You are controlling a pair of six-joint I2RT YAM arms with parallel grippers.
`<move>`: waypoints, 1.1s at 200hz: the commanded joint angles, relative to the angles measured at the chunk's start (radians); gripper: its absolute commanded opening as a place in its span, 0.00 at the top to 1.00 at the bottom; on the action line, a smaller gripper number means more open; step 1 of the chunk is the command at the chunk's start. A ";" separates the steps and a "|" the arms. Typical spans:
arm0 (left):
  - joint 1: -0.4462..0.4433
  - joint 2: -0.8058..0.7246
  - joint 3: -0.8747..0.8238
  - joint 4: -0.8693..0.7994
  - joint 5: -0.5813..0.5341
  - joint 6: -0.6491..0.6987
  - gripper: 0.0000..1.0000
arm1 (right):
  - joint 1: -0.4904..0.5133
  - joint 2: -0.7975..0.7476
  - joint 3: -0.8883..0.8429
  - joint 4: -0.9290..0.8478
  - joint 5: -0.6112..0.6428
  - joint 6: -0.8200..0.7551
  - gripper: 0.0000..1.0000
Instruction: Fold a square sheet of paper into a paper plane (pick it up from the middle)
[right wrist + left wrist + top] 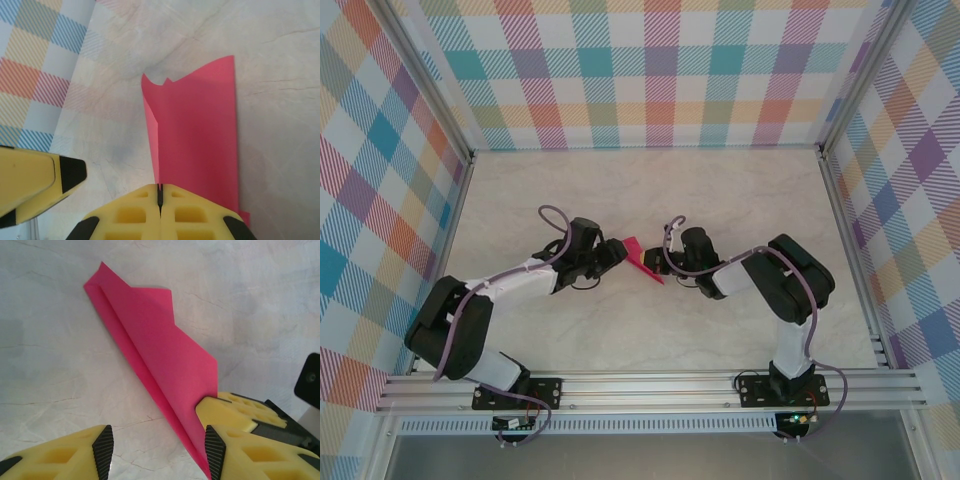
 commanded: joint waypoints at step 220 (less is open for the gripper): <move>-0.008 0.269 0.155 0.116 0.163 0.125 0.73 | -0.042 0.068 0.058 -0.164 -0.048 0.148 1.00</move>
